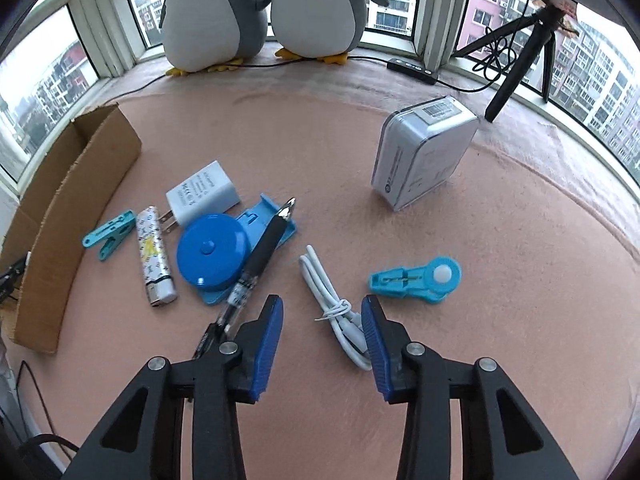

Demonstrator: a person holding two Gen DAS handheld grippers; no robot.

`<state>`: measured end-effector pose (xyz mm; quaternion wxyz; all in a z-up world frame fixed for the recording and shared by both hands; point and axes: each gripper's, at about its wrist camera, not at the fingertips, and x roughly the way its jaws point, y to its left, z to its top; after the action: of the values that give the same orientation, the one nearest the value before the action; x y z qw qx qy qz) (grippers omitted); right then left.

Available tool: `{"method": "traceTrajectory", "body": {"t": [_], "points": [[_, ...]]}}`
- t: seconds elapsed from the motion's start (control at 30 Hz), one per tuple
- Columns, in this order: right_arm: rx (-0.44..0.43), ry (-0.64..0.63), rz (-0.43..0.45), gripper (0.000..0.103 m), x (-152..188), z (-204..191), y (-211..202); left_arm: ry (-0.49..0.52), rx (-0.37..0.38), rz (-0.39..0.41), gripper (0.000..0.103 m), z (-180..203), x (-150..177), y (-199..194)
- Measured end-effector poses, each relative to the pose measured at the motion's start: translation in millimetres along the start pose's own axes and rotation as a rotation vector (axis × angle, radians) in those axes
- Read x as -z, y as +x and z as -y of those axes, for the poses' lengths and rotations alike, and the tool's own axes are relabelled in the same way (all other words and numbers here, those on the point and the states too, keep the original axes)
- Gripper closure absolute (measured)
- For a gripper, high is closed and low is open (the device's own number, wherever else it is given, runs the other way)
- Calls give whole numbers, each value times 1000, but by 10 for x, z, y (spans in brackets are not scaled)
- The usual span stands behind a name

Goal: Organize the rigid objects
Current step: 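Move the right tool to the white USB cable and grasp it, then carry the white cable into the box and open the right tool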

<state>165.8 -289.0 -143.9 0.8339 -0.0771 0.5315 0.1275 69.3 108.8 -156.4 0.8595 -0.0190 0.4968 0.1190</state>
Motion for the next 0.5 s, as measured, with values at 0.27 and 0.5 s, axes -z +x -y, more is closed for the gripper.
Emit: {"method": "traceTrajectory", "body": {"t": [0.27, 0.5], "points": [[34, -49, -47, 78, -79, -10, 161, 0, 0, 0, 67, 1, 0, 1], [21, -61, -58, 91, -88, -56, 153, 0, 0, 2, 67, -3, -2, 1]]}}
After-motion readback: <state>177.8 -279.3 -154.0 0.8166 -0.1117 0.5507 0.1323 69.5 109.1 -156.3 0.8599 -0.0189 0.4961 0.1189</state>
